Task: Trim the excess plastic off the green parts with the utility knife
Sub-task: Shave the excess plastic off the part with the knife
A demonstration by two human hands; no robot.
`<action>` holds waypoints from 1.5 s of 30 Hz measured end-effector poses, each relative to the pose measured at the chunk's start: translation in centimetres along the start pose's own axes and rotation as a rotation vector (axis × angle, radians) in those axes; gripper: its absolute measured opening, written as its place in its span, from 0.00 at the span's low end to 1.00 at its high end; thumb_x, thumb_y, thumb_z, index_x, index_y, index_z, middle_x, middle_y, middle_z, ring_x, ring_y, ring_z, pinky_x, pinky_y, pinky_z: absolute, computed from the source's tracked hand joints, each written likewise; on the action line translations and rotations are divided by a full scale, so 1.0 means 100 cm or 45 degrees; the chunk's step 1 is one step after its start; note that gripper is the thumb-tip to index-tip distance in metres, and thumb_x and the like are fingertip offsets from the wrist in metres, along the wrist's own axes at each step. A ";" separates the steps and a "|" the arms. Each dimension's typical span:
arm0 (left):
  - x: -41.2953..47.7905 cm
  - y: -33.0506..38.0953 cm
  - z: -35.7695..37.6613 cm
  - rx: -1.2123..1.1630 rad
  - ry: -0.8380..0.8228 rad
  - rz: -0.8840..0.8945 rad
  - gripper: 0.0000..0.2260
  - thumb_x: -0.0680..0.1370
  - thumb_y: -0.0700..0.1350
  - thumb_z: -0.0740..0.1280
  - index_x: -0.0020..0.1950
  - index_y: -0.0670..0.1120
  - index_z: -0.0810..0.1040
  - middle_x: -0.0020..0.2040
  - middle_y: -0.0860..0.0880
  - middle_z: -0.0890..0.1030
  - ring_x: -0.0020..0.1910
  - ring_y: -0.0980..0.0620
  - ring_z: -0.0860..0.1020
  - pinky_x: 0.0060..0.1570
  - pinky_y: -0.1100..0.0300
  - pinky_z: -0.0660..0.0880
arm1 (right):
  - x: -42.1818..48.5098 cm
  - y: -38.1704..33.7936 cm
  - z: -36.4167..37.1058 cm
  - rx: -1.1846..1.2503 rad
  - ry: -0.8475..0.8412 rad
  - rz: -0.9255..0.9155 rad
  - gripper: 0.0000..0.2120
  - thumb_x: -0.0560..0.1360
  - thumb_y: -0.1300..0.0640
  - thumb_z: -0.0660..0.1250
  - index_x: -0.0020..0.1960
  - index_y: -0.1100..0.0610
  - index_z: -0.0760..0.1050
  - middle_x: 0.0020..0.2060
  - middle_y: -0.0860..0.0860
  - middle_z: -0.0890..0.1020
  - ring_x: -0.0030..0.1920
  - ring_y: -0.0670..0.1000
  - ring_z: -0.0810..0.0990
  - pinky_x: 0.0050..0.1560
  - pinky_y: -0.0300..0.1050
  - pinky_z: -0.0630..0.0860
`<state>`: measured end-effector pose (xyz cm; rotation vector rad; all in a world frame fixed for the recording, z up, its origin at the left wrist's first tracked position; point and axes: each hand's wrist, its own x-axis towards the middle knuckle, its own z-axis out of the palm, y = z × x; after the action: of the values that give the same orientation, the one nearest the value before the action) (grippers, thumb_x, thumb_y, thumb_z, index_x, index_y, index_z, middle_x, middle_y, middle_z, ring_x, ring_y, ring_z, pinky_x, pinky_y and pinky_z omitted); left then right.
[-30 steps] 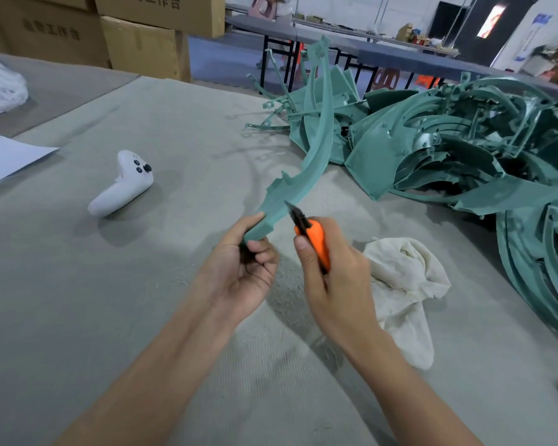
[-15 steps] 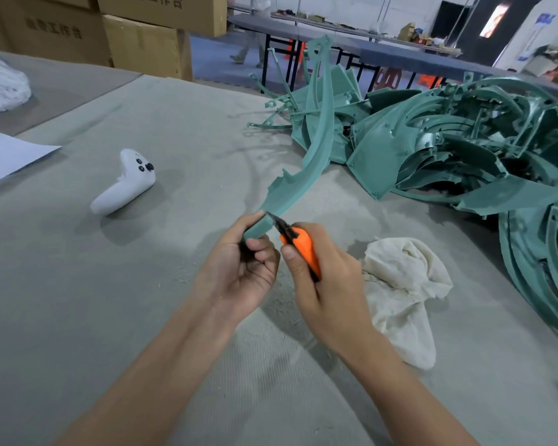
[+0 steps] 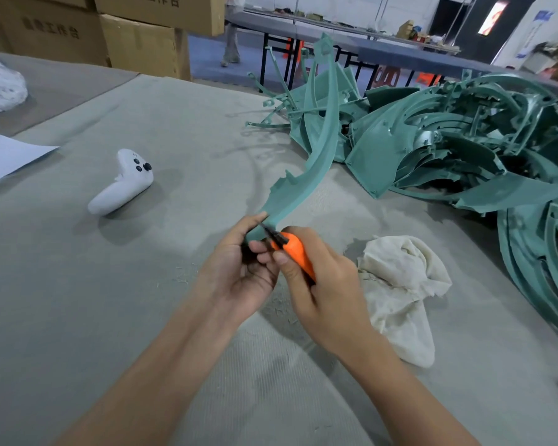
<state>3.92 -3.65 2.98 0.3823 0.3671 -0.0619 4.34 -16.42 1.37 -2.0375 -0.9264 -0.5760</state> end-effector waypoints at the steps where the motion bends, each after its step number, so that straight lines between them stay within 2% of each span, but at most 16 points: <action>1: 0.000 0.000 0.000 -0.038 -0.012 -0.005 0.07 0.64 0.39 0.69 0.39 0.41 0.74 0.20 0.52 0.70 0.15 0.59 0.67 0.17 0.70 0.66 | 0.001 0.001 -0.001 0.011 0.026 0.015 0.11 0.81 0.54 0.63 0.57 0.60 0.76 0.39 0.45 0.79 0.35 0.48 0.77 0.33 0.46 0.75; 4: 0.001 -0.001 -0.001 -0.116 -0.043 0.010 0.08 0.66 0.36 0.69 0.41 0.43 0.71 0.22 0.52 0.67 0.16 0.59 0.67 0.16 0.68 0.65 | 0.004 0.005 -0.004 0.000 0.091 0.033 0.11 0.81 0.54 0.61 0.56 0.60 0.76 0.35 0.37 0.69 0.32 0.40 0.69 0.33 0.33 0.67; 6: 0.000 -0.001 -0.001 -0.118 -0.049 0.016 0.08 0.66 0.36 0.68 0.40 0.43 0.71 0.22 0.52 0.66 0.16 0.60 0.67 0.16 0.68 0.65 | 0.005 0.005 -0.004 -0.007 0.093 0.021 0.11 0.81 0.53 0.61 0.56 0.60 0.75 0.34 0.36 0.67 0.31 0.39 0.67 0.34 0.30 0.64; 10: 0.000 -0.001 -0.001 -0.139 -0.067 -0.002 0.10 0.64 0.36 0.70 0.41 0.43 0.71 0.22 0.52 0.67 0.16 0.60 0.67 0.16 0.68 0.64 | 0.005 0.008 -0.003 0.001 0.095 0.056 0.09 0.81 0.53 0.60 0.54 0.58 0.74 0.32 0.38 0.67 0.29 0.42 0.67 0.32 0.32 0.63; 13: -0.001 0.000 -0.002 -0.130 -0.080 -0.028 0.11 0.63 0.36 0.70 0.42 0.43 0.72 0.22 0.53 0.66 0.16 0.60 0.67 0.16 0.68 0.64 | 0.010 0.019 -0.009 -0.017 0.138 0.139 0.04 0.82 0.53 0.60 0.49 0.51 0.69 0.28 0.41 0.66 0.26 0.44 0.67 0.30 0.33 0.61; 16: -0.001 -0.001 -0.002 -0.108 -0.066 -0.038 0.08 0.65 0.37 0.69 0.41 0.42 0.72 0.22 0.53 0.66 0.16 0.60 0.66 0.16 0.68 0.64 | 0.013 0.029 -0.015 -0.053 0.179 0.209 0.07 0.82 0.54 0.60 0.46 0.51 0.65 0.27 0.44 0.66 0.26 0.46 0.67 0.29 0.34 0.61; 19: -0.001 -0.001 -0.002 -0.120 -0.058 -0.040 0.07 0.66 0.37 0.69 0.41 0.41 0.73 0.21 0.53 0.65 0.16 0.60 0.66 0.16 0.68 0.64 | 0.009 0.027 -0.013 -0.050 0.125 0.178 0.05 0.83 0.55 0.60 0.49 0.54 0.69 0.28 0.43 0.67 0.26 0.44 0.66 0.28 0.38 0.63; 25: 0.000 0.001 -0.002 -0.154 -0.027 0.017 0.08 0.65 0.36 0.69 0.39 0.43 0.72 0.25 0.52 0.67 0.16 0.60 0.67 0.16 0.68 0.64 | 0.002 0.007 -0.003 -0.068 0.022 -0.001 0.13 0.81 0.52 0.60 0.56 0.59 0.75 0.38 0.41 0.70 0.33 0.43 0.69 0.31 0.41 0.69; 30: 0.000 -0.002 0.000 -0.086 -0.016 0.044 0.07 0.65 0.36 0.68 0.37 0.43 0.70 0.23 0.52 0.70 0.16 0.60 0.67 0.16 0.69 0.64 | 0.002 0.012 -0.006 -0.045 0.009 0.033 0.09 0.81 0.56 0.63 0.57 0.60 0.76 0.37 0.42 0.71 0.32 0.48 0.73 0.31 0.49 0.73; 34: 0.001 -0.001 -0.001 -0.081 -0.012 0.038 0.08 0.66 0.36 0.68 0.39 0.44 0.70 0.22 0.52 0.69 0.16 0.60 0.66 0.16 0.69 0.64 | 0.002 0.015 -0.006 -0.021 0.017 0.035 0.08 0.81 0.56 0.63 0.56 0.59 0.76 0.36 0.41 0.71 0.32 0.45 0.71 0.32 0.46 0.71; 42: 0.000 -0.002 -0.001 -0.081 -0.005 0.043 0.07 0.65 0.37 0.69 0.37 0.43 0.71 0.23 0.52 0.68 0.17 0.60 0.67 0.17 0.69 0.65 | 0.002 0.016 -0.004 0.045 0.033 0.022 0.11 0.81 0.51 0.59 0.55 0.57 0.75 0.34 0.38 0.69 0.32 0.42 0.69 0.32 0.41 0.69; 45: 0.000 -0.002 -0.001 -0.069 -0.009 0.044 0.08 0.65 0.37 0.69 0.37 0.43 0.71 0.23 0.52 0.68 0.17 0.60 0.67 0.17 0.69 0.65 | 0.002 0.017 -0.005 0.039 0.036 0.015 0.11 0.81 0.52 0.60 0.55 0.58 0.75 0.35 0.39 0.69 0.32 0.43 0.70 0.31 0.43 0.70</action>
<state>3.85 -3.79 2.80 0.3346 0.3542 -0.0192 5.81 -17.40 0.95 -2.0012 -0.9009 -0.5798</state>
